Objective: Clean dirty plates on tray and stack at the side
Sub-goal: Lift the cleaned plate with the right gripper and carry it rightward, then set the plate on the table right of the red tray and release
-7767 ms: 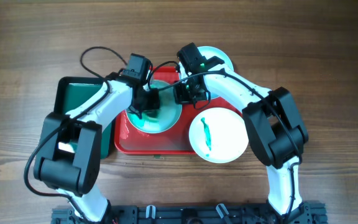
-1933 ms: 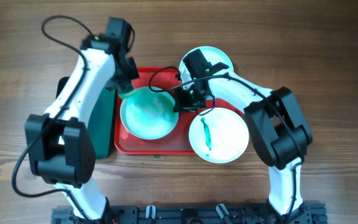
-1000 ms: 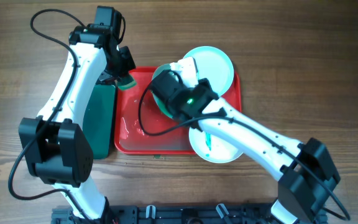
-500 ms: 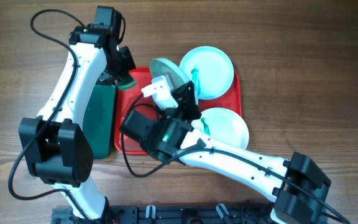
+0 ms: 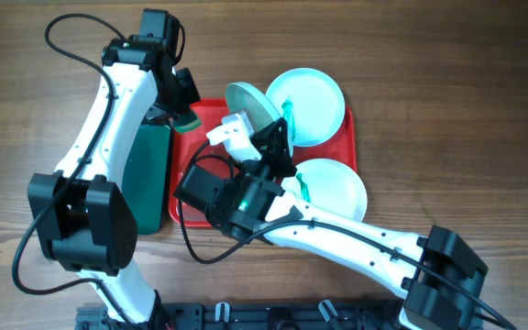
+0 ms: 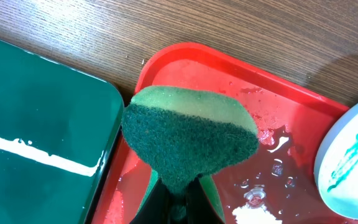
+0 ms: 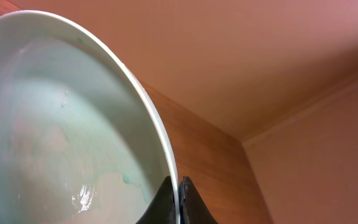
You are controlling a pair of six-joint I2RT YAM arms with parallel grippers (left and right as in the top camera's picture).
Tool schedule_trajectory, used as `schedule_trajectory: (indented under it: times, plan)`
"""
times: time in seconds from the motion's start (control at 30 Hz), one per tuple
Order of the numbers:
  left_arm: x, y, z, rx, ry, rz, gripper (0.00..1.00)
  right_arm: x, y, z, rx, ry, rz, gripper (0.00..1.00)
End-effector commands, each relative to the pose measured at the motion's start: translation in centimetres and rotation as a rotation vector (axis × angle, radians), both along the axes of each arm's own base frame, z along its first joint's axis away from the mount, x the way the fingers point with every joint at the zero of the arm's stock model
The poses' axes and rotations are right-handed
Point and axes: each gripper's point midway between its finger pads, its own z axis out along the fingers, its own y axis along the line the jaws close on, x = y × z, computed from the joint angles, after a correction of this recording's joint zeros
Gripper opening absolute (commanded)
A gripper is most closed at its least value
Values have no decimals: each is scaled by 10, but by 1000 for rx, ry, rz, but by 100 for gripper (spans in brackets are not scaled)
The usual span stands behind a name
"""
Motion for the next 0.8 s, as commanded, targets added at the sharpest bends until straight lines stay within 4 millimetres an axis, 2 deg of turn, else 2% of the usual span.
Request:
schedule_trajectory:
  times: [0.0,0.1,0.13,0.27,0.4,0.47,0.53,0.67,0.7,0.77]
  plan:
    - [3,0,2,-12,-6,12,4,-4,4,-6,-8,97,54,4]
    - [3,0,2,-12,-6,12,4,-16,19,-44,48,336,152,4]
    - [3,0,2,-12,-6,12,4,-19,21,-51,108,391,166,4]
    - [3,0,2,-12,-6,12,4,-13,13,-58,369,575,186,4]
    - [3,0,2,-12,-6,12,4,7,-17,-54,572,728,206,4]
    - [3,0,2,-12,-6,12,4,20,-45,-49,676,758,174,4]
    - [3,0,2,-12,-6,12,4,32,-82,-43,791,774,118,4]
    - [3,0,2,-12,-6,12,4,52,-147,-43,949,762,12,4]
    - [3,0,2,-12,-6,12,4,57,-169,-44,982,745,-39,4]
    - [3,0,2,-12,-6,12,4,63,-226,-46,1036,679,-176,4]
